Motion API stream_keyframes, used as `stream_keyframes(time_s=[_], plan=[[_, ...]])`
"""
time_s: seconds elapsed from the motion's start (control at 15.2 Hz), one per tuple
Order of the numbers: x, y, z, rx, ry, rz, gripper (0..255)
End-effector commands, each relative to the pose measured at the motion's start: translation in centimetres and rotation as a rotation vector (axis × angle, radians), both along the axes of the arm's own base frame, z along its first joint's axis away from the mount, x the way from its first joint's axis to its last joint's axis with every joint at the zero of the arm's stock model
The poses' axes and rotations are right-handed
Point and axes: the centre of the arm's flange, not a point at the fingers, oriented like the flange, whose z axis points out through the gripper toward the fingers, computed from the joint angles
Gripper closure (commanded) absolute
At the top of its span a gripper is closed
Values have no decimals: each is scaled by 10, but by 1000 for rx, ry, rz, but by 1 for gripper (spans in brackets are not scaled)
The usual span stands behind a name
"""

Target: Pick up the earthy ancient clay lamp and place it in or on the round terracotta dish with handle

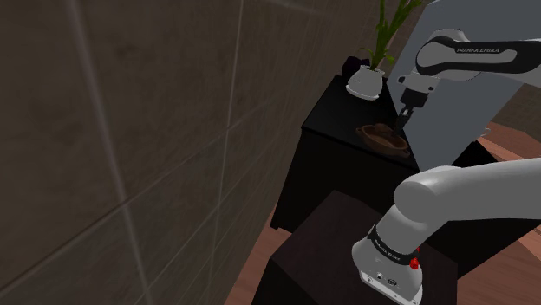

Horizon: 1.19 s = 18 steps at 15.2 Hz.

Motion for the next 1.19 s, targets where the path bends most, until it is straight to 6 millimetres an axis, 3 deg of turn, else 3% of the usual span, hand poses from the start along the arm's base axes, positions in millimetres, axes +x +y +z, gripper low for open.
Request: stream_keyframes(time_s=[0.0, 0.07, 0.4, 0.66, 1.12], plan=[[0, 0, 0, 0, 0, 0, 255], [0, 0, 0, 0, 0, 0, 0], [0, 0, 0, 0, 0, 0, 0], [4, -3, 50, 0, 0, 0, 0], [4, -3, 50, 0, 0, 0, 0]])
